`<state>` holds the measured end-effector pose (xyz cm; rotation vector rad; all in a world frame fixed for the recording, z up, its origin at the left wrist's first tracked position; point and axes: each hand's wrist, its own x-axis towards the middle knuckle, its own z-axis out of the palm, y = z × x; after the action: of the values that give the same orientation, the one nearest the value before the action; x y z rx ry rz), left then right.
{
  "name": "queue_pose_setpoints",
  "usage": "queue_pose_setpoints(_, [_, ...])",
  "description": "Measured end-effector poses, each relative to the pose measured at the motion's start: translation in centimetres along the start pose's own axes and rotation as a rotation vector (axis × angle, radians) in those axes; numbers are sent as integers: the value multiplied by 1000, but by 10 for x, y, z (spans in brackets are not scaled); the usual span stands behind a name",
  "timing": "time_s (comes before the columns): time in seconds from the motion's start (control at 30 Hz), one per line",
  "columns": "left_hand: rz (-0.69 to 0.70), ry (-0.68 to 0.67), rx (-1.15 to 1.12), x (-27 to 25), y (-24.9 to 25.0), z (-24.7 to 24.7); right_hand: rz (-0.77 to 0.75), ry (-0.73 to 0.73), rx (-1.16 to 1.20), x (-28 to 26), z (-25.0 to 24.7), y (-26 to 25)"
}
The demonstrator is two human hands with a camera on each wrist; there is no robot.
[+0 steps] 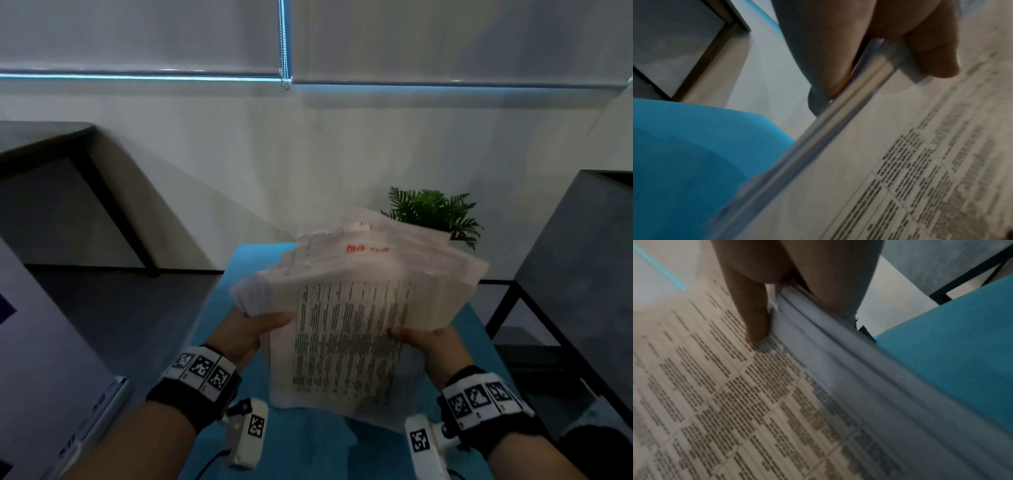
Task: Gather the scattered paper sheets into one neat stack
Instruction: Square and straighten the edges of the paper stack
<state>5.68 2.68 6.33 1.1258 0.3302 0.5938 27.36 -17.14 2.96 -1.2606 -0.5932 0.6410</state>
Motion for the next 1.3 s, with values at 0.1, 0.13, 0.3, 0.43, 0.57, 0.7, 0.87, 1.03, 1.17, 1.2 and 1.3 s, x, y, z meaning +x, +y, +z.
queue_pose_setpoints(0.1, [59, 11, -26, 3, 13, 9, -70, 10, 58, 4, 4, -9])
queue_pose_setpoints(0.13, [80, 8, -20, 5, 16, 10, -95, 19, 75, 4, 3, -12])
queue_pose_setpoints(0.3, [32, 26, 81, 5, -1, -3, -49, -2, 30, -2, -2, -4])
queue_pose_setpoints(0.43, [-1, 102, 45, 4, -12, -1, -22, 29, 3, 4, 3, -3])
queue_pose_setpoints(0.57, [59, 79, -4, 5, -4, -5, -64, 33, 55, 6, -3, -2])
queue_pose_setpoints(0.7, [42, 36, 29, 1, -2, -8, -56, -10, 40, 2, -1, -2])
queue_pose_setpoints(0.87, [52, -32, 2, 4, 11, -3, -86, -61, 95, 1, 4, -18])
queue_pose_setpoints(1.03, [26, -28, 39, -6, 2, -1, -27, -45, 37, -2, 2, -8])
queue_pose_setpoints(1.17, [13, 3, -35, 1, 7, 12, -64, -1, 77, -1, 14, -21])
queue_pose_setpoints(1.2, [37, 4, -49, 2, 10, 12, -70, -2, 99, -2, 11, -23])
queue_pose_setpoints(1.3, [44, 1, 0, -5, 10, 1, -34, -27, 122, -8, -7, -16])
